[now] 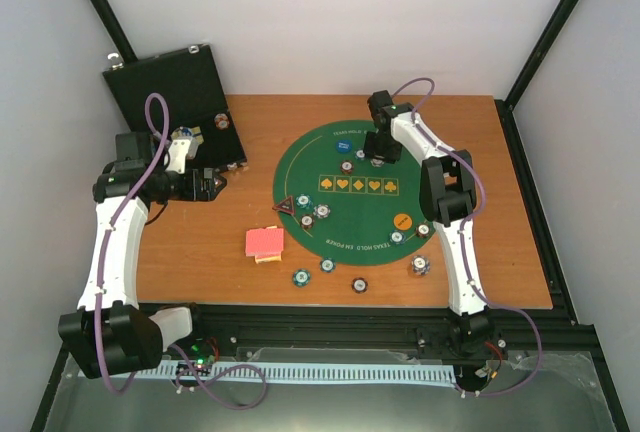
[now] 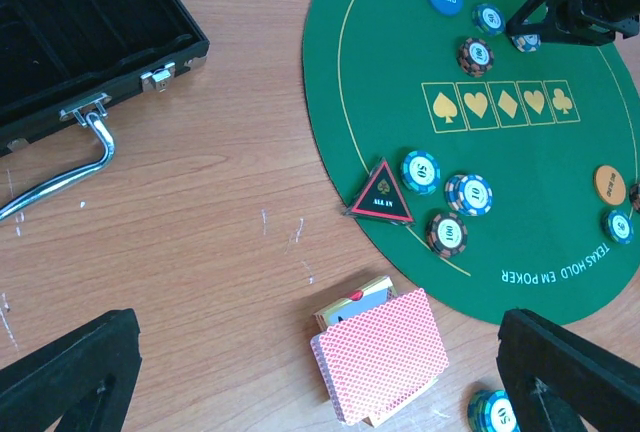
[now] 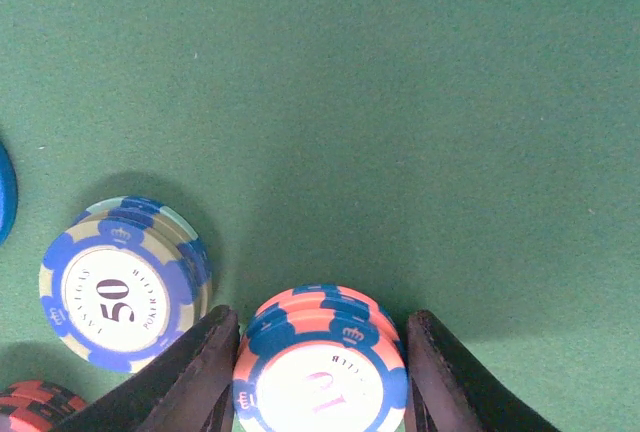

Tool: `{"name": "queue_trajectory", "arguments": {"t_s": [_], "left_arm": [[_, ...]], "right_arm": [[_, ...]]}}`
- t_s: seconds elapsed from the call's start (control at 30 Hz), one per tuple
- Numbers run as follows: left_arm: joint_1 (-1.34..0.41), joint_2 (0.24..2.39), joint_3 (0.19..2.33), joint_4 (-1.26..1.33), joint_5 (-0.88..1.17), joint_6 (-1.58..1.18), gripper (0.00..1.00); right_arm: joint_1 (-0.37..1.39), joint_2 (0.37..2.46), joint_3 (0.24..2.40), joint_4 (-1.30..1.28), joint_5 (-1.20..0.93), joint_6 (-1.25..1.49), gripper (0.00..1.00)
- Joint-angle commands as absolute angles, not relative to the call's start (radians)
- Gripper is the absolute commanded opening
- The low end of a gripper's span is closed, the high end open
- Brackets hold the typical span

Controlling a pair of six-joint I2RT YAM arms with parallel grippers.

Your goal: Distribute texas hold em gaming equipment

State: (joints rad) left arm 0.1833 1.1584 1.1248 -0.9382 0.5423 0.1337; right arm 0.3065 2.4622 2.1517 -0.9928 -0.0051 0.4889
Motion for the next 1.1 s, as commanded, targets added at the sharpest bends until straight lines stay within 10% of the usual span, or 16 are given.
{"name": "queue_trajectory", "arguments": {"t_s": [0.0, 0.23, 1.07], "left_arm": [[0.190, 1.159, 1.132, -0.922, 0.541, 0.158, 1.00], [0.190, 1.155, 1.135, -0.929, 0.543, 0.154, 1.00], [0.190, 1.103, 1.187, -1.019, 0.556, 0.129, 1.00]], "right_arm": [[0.293, 2.474, 2.158, -1.011, -0.018, 0.470, 0.32], [0.292, 2.415, 2.178, -1.033, 0.009, 0.466, 0.59], [0.418, 1.554, 1.228, -0.896, 0.106, 0.612, 0.70]]}}
